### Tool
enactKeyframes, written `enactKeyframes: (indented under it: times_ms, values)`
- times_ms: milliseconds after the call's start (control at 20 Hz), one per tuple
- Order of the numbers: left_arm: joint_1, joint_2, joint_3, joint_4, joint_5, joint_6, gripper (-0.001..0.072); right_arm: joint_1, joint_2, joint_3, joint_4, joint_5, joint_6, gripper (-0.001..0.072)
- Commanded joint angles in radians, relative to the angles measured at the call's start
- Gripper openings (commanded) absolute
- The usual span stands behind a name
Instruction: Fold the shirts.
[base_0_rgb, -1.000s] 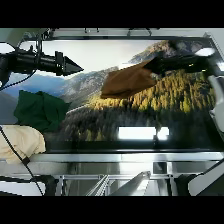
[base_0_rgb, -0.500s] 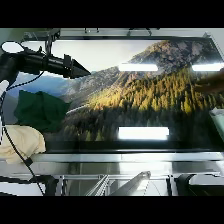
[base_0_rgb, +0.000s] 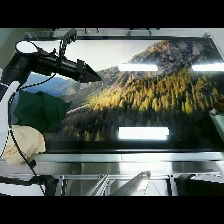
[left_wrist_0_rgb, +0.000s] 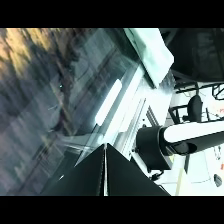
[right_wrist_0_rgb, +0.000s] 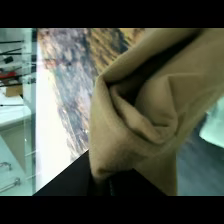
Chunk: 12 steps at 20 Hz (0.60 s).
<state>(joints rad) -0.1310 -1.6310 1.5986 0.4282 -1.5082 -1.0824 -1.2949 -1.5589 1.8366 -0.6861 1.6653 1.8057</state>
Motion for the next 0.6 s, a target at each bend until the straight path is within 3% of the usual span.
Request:
enactKeyframes:
  times_ms: [0,250,500,550]
  values:
    - [-0.008,0.000,0.000,-0.001,0.001,0.001,0.0004,-0.071,0.003,-0.002,-0.224,0.182,0.031,0.0020]
    - [-0.008,-0.002,0.000,-0.001,0.002,0.001,0.0004,-0.087,0.034,-0.016,-0.720,0.180,-0.038,0.0020]
    - [-0.008,-0.007,0.000,-0.002,0.010,0.001,0.0004,-0.099,-0.005,-0.104,-0.768,0.177,-0.056,0.0037]
    - [-0.008,-0.008,0.000,0.000,0.008,0.001,0.0004,-0.099,-0.018,-0.106,-0.777,0.177,-0.056,0.0219]
